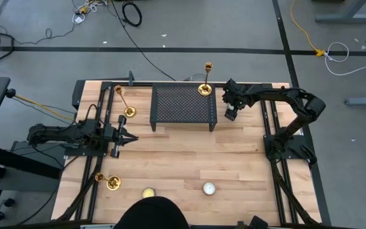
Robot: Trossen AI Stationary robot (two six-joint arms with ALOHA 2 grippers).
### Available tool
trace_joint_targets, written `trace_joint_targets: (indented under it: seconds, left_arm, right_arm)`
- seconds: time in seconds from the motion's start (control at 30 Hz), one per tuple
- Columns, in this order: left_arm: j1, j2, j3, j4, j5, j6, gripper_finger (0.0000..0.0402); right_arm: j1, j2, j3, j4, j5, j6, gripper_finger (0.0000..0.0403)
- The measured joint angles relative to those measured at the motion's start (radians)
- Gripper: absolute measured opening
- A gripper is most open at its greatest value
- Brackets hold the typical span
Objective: Pick & Place candle stick holders
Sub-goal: Put the blue scented candle on the shelf
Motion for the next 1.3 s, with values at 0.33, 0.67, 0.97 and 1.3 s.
trace_joint_targets:
  seconds: [0.33, 0.67, 0.97, 1.3]
  left_arm:
    - [0.0, 0.0, 0.0, 0.0, 0.0, 0.0, 0.0025]
    - [0.0, 0.0, 0.0, 0.0, 0.0, 0.0, 0.0025]
    - [0.0, 0.0, 0.0, 0.0, 0.0, 0.0, 0.0025]
    - [0.0, 0.0, 0.0, 0.0, 0.0, 0.0, 0.0025]
  right_arm:
    - [0.0, 0.0, 0.0, 0.0, 0.002, 0.0, 0.0312]
    - [0.0, -0.011, 0.0, -0.014, 0.001, 0.0, 0.0311]
    - [0.007, -0.107, 0.0, -0.059, 0.001, 0.008, 0.031]
    - [0.024, -0.26, 0.0, -0.131, -0.001, 0.031, 0.031]
